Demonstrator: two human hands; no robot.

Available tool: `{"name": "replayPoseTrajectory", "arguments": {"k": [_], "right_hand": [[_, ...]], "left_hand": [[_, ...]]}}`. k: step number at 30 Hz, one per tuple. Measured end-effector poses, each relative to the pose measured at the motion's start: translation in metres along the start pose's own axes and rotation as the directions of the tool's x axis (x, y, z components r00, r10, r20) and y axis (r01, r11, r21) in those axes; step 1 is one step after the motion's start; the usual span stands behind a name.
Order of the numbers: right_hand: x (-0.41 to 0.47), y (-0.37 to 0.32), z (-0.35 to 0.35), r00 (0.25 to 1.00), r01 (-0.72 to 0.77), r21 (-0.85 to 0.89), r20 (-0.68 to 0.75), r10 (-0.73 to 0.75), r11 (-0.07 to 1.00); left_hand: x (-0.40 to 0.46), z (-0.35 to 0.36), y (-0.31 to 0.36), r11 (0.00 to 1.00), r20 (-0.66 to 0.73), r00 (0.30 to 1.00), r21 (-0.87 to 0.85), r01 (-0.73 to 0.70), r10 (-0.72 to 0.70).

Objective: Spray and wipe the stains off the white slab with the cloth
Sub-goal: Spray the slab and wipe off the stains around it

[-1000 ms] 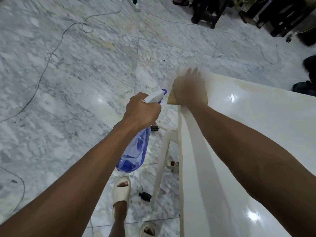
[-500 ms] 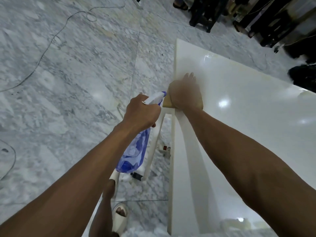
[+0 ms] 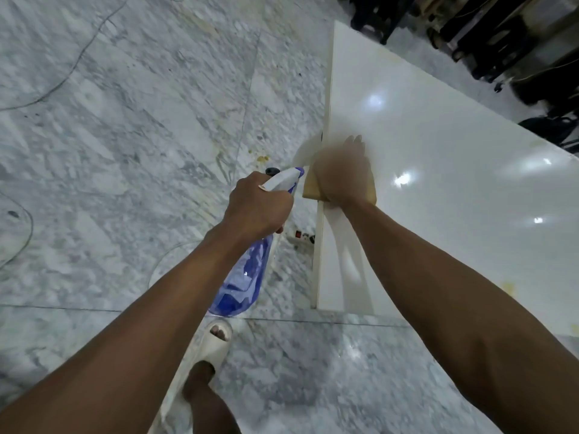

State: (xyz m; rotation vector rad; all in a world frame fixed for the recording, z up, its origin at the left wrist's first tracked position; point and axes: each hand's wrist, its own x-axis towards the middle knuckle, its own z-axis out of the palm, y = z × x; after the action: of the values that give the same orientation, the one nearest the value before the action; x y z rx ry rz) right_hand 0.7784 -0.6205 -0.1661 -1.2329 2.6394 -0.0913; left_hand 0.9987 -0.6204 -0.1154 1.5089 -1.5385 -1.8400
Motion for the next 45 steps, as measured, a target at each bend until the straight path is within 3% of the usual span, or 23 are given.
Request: {"name": "replayPoseTrajectory", "arguments": {"k": [17, 27, 30, 32, 35, 37, 41, 45], "right_hand": [[-0.177, 0.027, 0.016, 1.000, 0.009, -0.039, 0.028, -0.008, 0.999], [-0.211, 0.038, 0.027, 0.991, 0.094, -0.152, 0.104, -0.079, 0.984], [-0.211, 0.040, 0.024, 0.985, 0.112, -0.080, 0.139, -0.101, 0.990], [-0.222, 0.047, 0.019, 0.966, 0.192, -0.070, 0.191, -0.176, 0.979], [-0.237, 0.065, 0.017, 0.890, 0.423, -0.257, 0.298, -0.345, 0.869], [-0.239, 0.072, 0.019, 0.873, 0.475, -0.325, 0.292, -0.390, 0.818], [-0.251, 0.066, 0.018, 0.891, 0.436, -0.263, 0.263, -0.371, 0.861], [-0.268, 0.045, -0.029, 0.847, 0.404, -0.057, 0.400, -0.349, 0.913]], "left_hand": [[-0.112, -0.013, -0.054, 1.000, 0.080, 0.997, -0.018, -0.014, 0.015], [-0.139, -0.010, -0.044, 0.996, 0.104, 0.994, 0.074, -0.050, 0.042], [-0.141, -0.010, -0.036, 0.994, 0.101, 0.993, 0.092, -0.062, 0.053], [-0.142, -0.011, -0.030, 0.990, 0.108, 0.992, 0.118, -0.079, 0.066], [-0.147, -0.013, -0.018, 0.985, 0.108, 0.990, 0.138, -0.101, 0.087], [-0.152, -0.015, -0.008, 0.980, 0.109, 0.989, 0.160, -0.121, 0.105], [-0.165, -0.020, 0.009, 0.970, 0.127, 0.982, 0.179, -0.164, 0.142], [-0.185, -0.026, 0.038, 0.955, 0.119, 0.985, 0.255, -0.150, 0.123]]}}
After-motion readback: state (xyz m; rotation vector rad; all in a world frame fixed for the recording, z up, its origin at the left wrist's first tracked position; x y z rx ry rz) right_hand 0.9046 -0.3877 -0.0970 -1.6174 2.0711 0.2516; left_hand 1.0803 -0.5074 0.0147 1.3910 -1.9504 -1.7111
